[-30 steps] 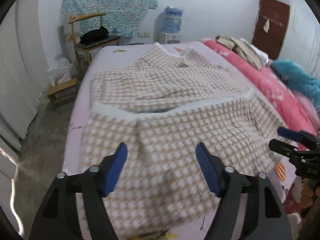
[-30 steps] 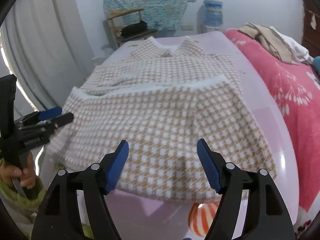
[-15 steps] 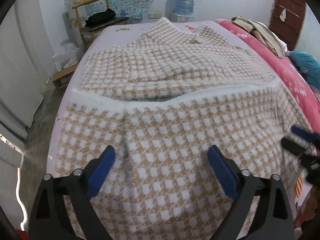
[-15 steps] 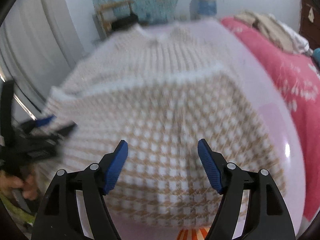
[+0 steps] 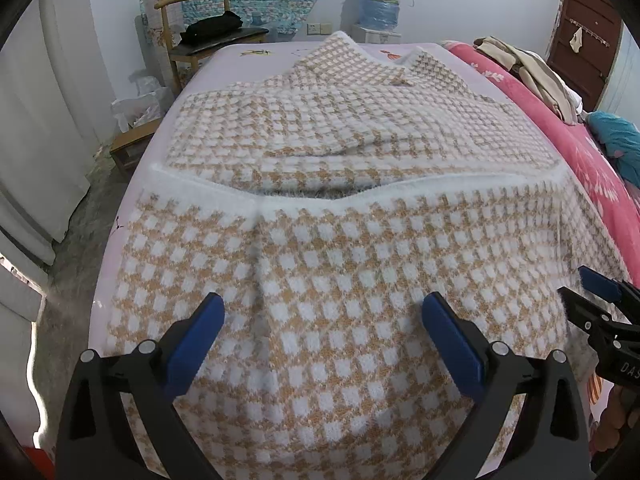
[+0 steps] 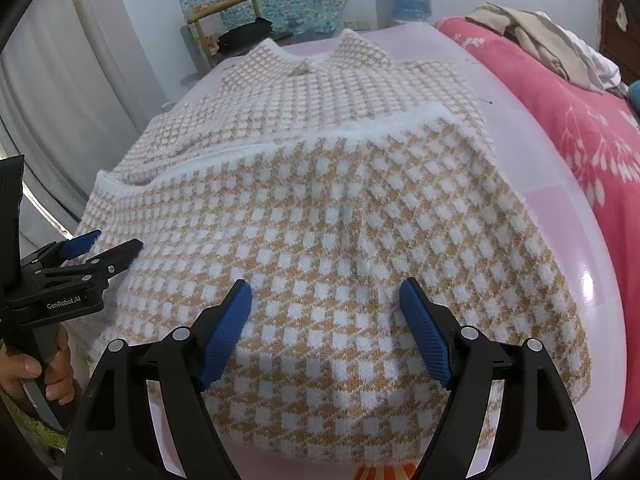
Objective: Fold large clothes
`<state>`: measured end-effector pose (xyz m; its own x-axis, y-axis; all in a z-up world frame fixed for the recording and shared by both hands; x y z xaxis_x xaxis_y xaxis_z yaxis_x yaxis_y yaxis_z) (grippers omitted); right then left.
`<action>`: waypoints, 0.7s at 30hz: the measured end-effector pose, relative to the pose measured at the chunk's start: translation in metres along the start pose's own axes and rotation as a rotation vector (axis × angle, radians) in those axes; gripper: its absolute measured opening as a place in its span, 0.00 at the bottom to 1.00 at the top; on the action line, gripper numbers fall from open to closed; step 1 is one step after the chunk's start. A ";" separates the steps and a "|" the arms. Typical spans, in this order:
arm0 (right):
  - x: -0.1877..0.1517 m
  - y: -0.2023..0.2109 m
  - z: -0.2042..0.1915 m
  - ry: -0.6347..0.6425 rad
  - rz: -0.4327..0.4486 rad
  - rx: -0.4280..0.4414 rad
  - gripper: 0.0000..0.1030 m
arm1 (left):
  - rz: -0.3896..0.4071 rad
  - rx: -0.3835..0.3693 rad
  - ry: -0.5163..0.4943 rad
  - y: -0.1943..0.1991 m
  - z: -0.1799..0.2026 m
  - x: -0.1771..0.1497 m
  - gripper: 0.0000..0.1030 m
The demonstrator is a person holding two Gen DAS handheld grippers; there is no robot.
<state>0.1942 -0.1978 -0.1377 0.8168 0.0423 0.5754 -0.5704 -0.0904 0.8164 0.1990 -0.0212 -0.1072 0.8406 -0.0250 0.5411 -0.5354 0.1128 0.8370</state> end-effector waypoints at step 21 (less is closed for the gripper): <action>-0.001 -0.001 0.000 0.000 -0.006 0.002 0.72 | -0.020 0.049 0.009 0.001 0.000 0.000 0.95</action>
<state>0.1946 -0.1979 -0.1391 0.8201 0.0428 0.5706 -0.5654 -0.0924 0.8196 0.1987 -0.0211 -0.1066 0.8517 -0.0173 0.5237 -0.5218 0.0634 0.8507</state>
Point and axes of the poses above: each gripper's, at about its wrist camera, not at the fingertips, and y roughly against the way its jaws point, z to its right, x to its top, the point moved 8 cm from there along -y, roughly the way its jaws point, and after that the axes turned 5 degrees about y, right-handed, at the moved point
